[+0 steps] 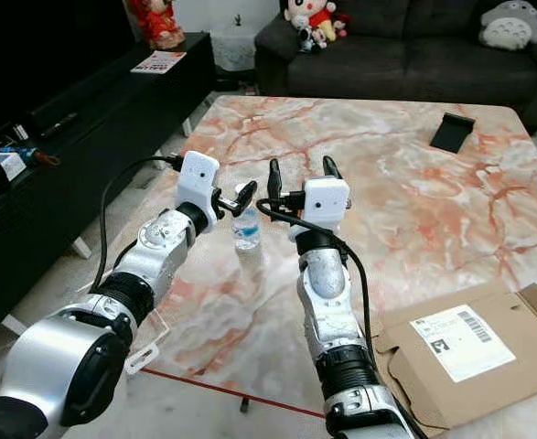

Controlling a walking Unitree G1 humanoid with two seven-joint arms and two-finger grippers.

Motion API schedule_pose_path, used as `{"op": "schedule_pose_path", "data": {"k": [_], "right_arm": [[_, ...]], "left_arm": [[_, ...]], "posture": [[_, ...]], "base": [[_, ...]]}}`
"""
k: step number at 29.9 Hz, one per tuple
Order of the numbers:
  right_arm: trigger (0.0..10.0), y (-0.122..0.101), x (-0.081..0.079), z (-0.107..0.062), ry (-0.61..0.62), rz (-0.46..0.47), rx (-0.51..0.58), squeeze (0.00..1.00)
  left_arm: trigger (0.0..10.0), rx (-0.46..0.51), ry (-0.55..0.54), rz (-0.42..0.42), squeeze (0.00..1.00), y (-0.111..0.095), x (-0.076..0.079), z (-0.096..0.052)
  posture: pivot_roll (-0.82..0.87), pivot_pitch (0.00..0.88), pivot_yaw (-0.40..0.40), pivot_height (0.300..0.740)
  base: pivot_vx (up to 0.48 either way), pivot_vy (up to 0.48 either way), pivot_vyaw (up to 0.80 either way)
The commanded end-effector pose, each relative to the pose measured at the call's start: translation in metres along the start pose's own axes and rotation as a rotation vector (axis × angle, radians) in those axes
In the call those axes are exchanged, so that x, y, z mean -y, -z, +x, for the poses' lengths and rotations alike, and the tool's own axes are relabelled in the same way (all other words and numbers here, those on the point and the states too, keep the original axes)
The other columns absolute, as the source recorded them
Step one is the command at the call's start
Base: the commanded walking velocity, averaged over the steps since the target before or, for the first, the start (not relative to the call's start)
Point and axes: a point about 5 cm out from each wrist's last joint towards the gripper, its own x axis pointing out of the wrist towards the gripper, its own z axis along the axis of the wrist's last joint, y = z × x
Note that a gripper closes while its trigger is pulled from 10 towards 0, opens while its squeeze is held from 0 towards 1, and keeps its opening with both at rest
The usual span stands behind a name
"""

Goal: Picking trash to rubbish bin

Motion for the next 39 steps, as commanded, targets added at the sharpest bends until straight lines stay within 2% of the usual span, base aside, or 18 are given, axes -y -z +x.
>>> {"op": "schedule_pose_path", "data": {"k": [1, 6, 11, 12, 13, 14, 15, 16, 26, 39], "right_arm": [[10.0, -0.004, -0.006, 0.001, -0.019, 0.001, 0.009, 0.0], [10.0, -0.004, -0.006, 0.002, -0.02, 0.001, 0.008, 0.0], [10.0, -0.005, -0.006, 0.002, -0.02, 0.003, 0.009, 0.0], [10.0, -0.005, -0.007, 0.003, -0.022, 0.003, 0.01, 0.0], [10.0, -0.005, -0.007, 0.003, -0.023, 0.003, 0.01, 0.0], [10.0, -0.005, -0.007, 0.003, -0.024, 0.003, 0.01, 0.0], [10.0, -0.005, -0.007, 0.003, -0.024, 0.004, 0.01, 0.0], [10.0, -0.005, -0.007, 0.003, -0.024, 0.004, 0.01, 0.0], [10.0, -0.006, -0.007, 0.004, -0.023, 0.004, 0.01, 0.0], [10.0, -0.006, -0.005, 0.004, -0.016, 0.0, 0.011, 0.0]], "left_arm": [[10.0, -0.014, 0.004, -0.001, 0.0, 0.0, -0.002, 0.0], [10.0, -0.039, 0.071, 0.041, 0.0, 0.001, 0.008, 0.003], [10.0, -0.036, 0.067, 0.047, 0.0, 0.002, 0.01, 0.003], [9.6, -0.046, 0.067, 0.061, 0.0, 0.003, 0.01, 0.002], [5.2, -0.05, 0.063, 0.061, 0.0, 0.004, 0.01, 0.002], [5.2, -0.052, 0.059, 0.061, 0.0, 0.004, 0.009, 0.002], [1.0, -0.052, 0.055, 0.062, 0.0, 0.004, 0.008, 0.002], [0.0, -0.052, 0.049, 0.062, 0.0, 0.004, 0.007, 0.002], [0.0, -0.096, 0.042, 0.075, 0.0, 0.009, 0.003, 0.0], [0.0, -0.088, 0.024, 0.074, 0.0, 0.009, 0.0, -0.001]], "posture": [[-0.14, 0.044, 0.08, 0.74], [-0.13, 0.039, 0.079, 0.74], [-0.13, 0.038, 0.079, 0.74], [-0.13, 0.036, 0.077, 0.74], [-0.13, 0.036, 0.077, 0.74], [-0.13, 0.036, 0.077, 0.74], [-0.13, 0.036, 0.077, 0.74], [-0.13, 0.034, 0.076, 0.74], [-0.13, 0.031, 0.08, 0.74], [-0.13, 0.024, 0.083, 0.74]], "base": [[0.0, 0.0, 0.0], [0.0, 0.0, 0.0], [0.0, 0.0, 0.0], [0.0, 0.0, 0.0], [0.0, 0.0, 0.0], [0.0, 0.0, 0.0], [0.0, 0.0, 0.0], [0.0, 0.0, 0.0], [0.0, 0.0, 0.0], [0.0, 0.0, 0.0]]}}
